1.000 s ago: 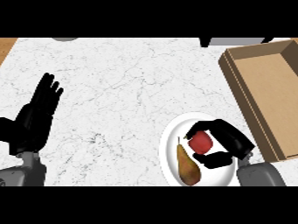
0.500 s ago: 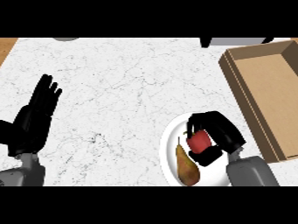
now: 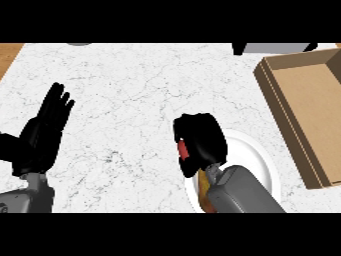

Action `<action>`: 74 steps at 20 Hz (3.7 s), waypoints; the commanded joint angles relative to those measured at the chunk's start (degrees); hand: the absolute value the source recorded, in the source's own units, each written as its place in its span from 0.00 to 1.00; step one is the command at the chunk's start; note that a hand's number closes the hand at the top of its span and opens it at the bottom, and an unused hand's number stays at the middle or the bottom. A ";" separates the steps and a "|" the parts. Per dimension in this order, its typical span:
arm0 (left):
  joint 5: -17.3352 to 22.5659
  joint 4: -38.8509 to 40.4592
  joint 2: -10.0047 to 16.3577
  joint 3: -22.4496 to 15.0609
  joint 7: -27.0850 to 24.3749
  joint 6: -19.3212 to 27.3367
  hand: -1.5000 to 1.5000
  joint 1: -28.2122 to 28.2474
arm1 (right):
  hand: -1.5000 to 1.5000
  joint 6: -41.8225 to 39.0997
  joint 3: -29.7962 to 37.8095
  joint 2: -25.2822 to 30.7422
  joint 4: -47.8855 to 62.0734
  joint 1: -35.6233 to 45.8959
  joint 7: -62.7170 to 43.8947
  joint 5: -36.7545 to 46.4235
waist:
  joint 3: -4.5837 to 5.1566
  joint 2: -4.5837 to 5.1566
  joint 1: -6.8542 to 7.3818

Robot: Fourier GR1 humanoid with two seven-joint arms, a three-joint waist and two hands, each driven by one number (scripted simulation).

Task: Pick the bell pepper from the plate and place it in the cardboard box

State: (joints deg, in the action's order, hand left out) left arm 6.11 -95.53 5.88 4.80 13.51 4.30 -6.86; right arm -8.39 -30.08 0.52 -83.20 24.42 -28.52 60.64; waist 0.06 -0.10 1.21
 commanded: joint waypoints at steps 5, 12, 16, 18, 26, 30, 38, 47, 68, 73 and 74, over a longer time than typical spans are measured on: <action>0.69 3.83 0.84 1.81 -1.53 -0.82 0.50 -2.30 | 1.00 -4.05 -8.86 -0.51 -6.26 12.23 -15.56 -1.39 | -0.03 0.11 -0.82; 1.26 -3.42 1.29 1.47 2.51 -0.36 0.50 1.48 | 1.00 3.55 -3.78 -0.52 -15.29 15.35 -30.20 2.89 | -0.07 -0.24 -0.79; 0.52 0.52 0.32 0.92 -0.33 -0.58 0.50 0.70 | 1.00 4.14 1.24 -0.05 -16.76 16.41 -31.97 8.24 | -0.05 -0.04 -1.47; -1.40 0.84 -1.34 -0.69 -2.60 0.47 0.50 2.13 | 1.00 2.32 8.69 2.42 -15.87 19.34 -29.33 5.62 | -0.05 0.07 -1.29; -1.21 0.75 -0.52 -0.03 -1.95 -0.05 0.50 2.15 | 1.00 -1.99 20.40 7.61 -15.61 18.15 -24.76 0.97 | -0.05 0.10 -1.13; 0.63 -2.76 1.31 1.83 4.15 0.51 0.50 -0.76 | 1.00 1.57 24.26 12.91 -16.29 12.11 -18.86 0.55 | -0.08 0.07 -1.28; -1.75 -1.50 -1.05 -0.61 0.84 1.42 0.50 -0.03 | 1.00 5.15 32.91 23.01 1.19 15.57 -6.62 0.19 | -0.08 0.32 -0.88; 0.52 -0.81 0.76 1.24 -1.15 -1.76 0.50 2.07 | 1.00 3.39 31.60 26.55 17.91 11.82 0.88 2.97 | -0.04 0.39 -0.28; -1.59 0.74 -0.84 0.47 -1.90 0.53 0.50 1.42 | 0.00 22.45 52.32 23.75 26.13 20.75 21.85 -20.57 | -0.08 -0.01 -1.22; 0.40 -1.88 0.89 2.07 0.68 -0.56 0.50 1.78 | 0.00 20.67 61.97 21.89 23.32 18.01 25.48 -34.89 | -0.16 -0.26 -1.68; -0.03 -1.55 -0.20 1.32 -0.11 -0.04 0.50 1.60 | 0.00 21.31 62.98 20.60 23.06 19.33 24.56 -36.56 | -0.14 -0.17 -1.53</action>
State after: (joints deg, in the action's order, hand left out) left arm 6.04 -96.50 6.03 6.22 14.12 4.32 -6.36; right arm 13.78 27.39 22.73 -58.15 43.35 -4.77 32.51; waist -0.08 -0.18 -0.19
